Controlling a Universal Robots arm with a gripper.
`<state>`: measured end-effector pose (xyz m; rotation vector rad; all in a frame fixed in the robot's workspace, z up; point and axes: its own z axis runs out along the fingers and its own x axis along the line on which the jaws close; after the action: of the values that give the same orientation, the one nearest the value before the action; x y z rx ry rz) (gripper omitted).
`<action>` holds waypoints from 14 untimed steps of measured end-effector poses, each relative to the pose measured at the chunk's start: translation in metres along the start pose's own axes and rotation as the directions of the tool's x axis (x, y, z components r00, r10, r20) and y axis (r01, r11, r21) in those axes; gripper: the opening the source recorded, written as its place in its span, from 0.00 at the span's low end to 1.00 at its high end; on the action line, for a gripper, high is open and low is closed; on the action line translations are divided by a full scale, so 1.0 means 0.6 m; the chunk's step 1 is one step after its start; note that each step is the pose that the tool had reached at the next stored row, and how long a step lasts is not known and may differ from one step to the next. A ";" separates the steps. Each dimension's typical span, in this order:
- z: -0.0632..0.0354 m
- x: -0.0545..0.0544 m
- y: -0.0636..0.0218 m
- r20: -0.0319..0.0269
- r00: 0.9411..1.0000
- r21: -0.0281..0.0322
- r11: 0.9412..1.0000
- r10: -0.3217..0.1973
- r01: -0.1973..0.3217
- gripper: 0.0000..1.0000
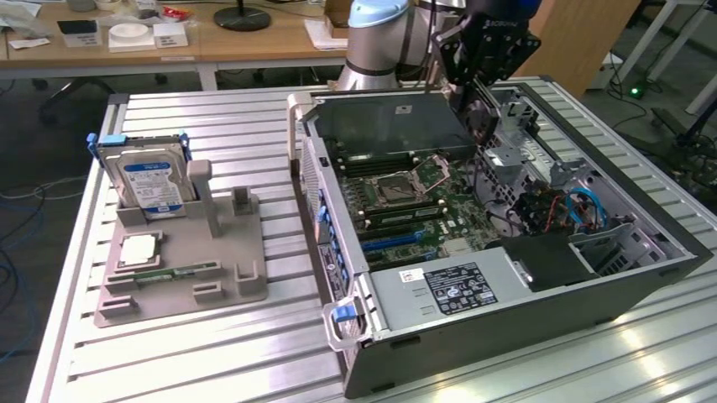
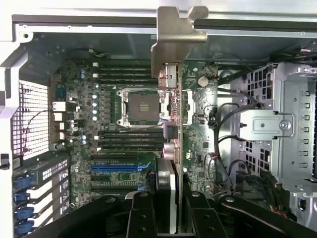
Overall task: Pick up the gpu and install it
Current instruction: 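Pick up the gpu and move the gpu toward the slot, then insert the gpu into the slot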
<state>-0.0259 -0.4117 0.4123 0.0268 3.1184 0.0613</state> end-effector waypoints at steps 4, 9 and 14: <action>0.000 -0.005 0.000 0.000 1.000 0.006 1.000 0.000 0.000 0.28; 0.000 -0.005 0.000 0.000 1.000 0.006 1.000 0.000 0.000 0.28; 0.000 -0.005 0.000 0.000 1.000 0.006 1.000 0.000 0.000 0.28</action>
<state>-0.0229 -0.4117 0.4123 0.0267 3.1186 0.0519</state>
